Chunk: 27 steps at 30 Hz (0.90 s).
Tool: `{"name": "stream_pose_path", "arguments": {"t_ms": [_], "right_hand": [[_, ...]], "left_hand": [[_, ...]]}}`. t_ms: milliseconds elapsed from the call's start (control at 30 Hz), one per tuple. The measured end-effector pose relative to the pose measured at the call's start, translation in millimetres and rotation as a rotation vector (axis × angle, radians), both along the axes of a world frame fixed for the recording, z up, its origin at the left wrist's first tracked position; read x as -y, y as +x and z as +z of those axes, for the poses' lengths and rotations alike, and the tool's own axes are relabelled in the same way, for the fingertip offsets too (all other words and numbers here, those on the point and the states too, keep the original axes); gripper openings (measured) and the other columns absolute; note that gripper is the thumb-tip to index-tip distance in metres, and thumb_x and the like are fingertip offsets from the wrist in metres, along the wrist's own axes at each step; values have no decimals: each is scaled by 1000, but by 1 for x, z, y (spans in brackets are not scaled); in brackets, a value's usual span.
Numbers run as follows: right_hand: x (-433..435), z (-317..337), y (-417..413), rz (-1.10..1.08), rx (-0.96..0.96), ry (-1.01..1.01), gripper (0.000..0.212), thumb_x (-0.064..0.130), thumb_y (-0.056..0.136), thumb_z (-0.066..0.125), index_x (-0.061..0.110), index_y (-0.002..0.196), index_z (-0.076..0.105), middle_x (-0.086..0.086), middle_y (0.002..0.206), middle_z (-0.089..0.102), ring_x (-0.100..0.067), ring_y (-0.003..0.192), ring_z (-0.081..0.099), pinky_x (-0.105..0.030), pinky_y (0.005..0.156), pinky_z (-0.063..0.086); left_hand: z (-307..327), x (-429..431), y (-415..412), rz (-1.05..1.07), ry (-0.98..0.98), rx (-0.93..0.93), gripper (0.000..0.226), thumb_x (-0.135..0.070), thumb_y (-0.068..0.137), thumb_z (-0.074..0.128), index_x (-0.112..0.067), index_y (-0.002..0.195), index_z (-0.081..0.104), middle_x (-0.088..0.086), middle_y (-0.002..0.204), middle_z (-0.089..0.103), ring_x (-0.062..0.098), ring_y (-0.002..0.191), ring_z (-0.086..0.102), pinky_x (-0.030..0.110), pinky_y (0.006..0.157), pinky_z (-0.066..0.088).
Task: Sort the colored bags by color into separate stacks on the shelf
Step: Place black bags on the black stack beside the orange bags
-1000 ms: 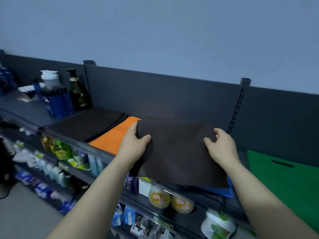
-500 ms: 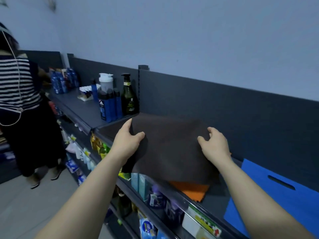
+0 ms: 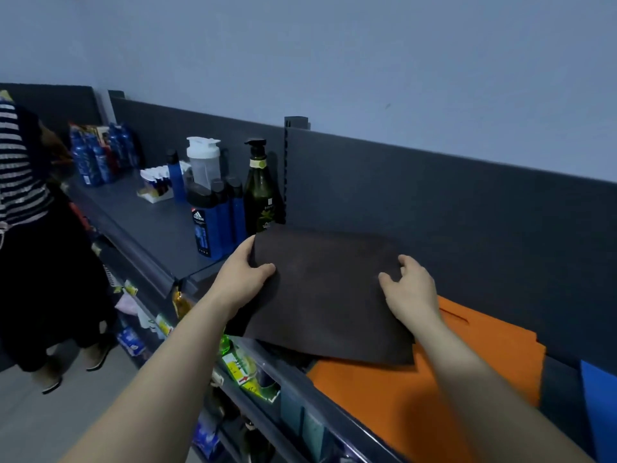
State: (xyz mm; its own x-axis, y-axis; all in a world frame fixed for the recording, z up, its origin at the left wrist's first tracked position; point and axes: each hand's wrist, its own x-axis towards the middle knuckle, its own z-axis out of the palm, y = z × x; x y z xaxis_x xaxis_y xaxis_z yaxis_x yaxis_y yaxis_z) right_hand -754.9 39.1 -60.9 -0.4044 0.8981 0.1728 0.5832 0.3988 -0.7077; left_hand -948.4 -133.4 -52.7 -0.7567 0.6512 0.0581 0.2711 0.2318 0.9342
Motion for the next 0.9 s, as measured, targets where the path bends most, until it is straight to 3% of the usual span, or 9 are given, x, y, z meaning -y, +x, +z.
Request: {"name": "stream_pose_path", "arguments": {"t_ms": [167, 267, 367, 467, 533, 600, 733, 900], "right_hand": [[15, -20, -35, -87, 18, -45, 57, 25, 93, 57, 6, 143, 37, -11, 137, 52, -27, 127, 49, -41, 103, 43], [29, -27, -53, -122, 80, -44, 47, 29, 94, 56, 8, 135, 45, -7, 116, 62, -29, 107, 59, -46, 93, 48], [45, -36, -68, -158, 145, -21, 46, 32, 92, 57, 12, 132, 46, 2, 90, 61, -22, 84, 61, -39, 77, 49], [61, -46, -78, -202, 194, -41, 42, 30, 92, 57, 11, 129, 47, 6, 82, 50, -24, 93, 59, -40, 88, 47], [67, -54, -83, -234, 245, -36, 37, 31, 92, 56, 12, 124, 50, 9, 77, 51, -21, 88, 59, -43, 94, 46], [70, -58, -87, -284, 275, -36, 40, 33, 93, 55, 12, 127, 50, 5, 82, 61, -20, 89, 60, -44, 97, 44], [69, -58, -94, -359, 305, -11, 42, 33, 95, 50, 11, 131, 51, -5, 113, 66, -25, 110, 57, -41, 100, 41], [72, -64, -95, -364, 349, 15, 40, 35, 96, 48, 14, 130, 54, -6, 122, 61, -27, 117, 51, -40, 101, 41]], "left_hand": [[-14, -15, -59, -99, -111, -3, 56, -15, 89, 60, -33, 139, 41, -8, 122, 58, 14, 101, 56, 28, 85, 46], [-21, -19, -90, -158, -218, -47, 62, -16, 88, 62, -25, 144, 36, -3, 135, 51, 14, 110, 52, 29, 92, 45], [-26, -24, -111, -207, -341, -105, 64, -20, 88, 61, -17, 146, 34, 3, 142, 47, 23, 123, 49, 27, 93, 41], [-29, -25, -122, -260, -458, -174, 58, -18, 89, 59, -11, 142, 38, 8, 136, 50, 26, 117, 51, 24, 84, 38], [-31, -25, -128, -289, -508, -219, 54, -16, 88, 58, -8, 138, 42, 11, 128, 54, 24, 104, 53, 25, 79, 41], [-36, -28, -134, -307, -495, -239, 50, -11, 87, 57, -8, 136, 45, 10, 128, 55, 22, 99, 53, 28, 79, 44], [-43, -39, -142, -330, -431, -309, 61, -3, 88, 53, -11, 146, 34, 11, 142, 46, 25, 125, 48, 29, 96, 41], [-56, -49, -150, -371, -474, -468, 54, -8, 88, 52, -12, 141, 42, 15, 135, 50, 30, 118, 50, 34, 94, 46]]}}
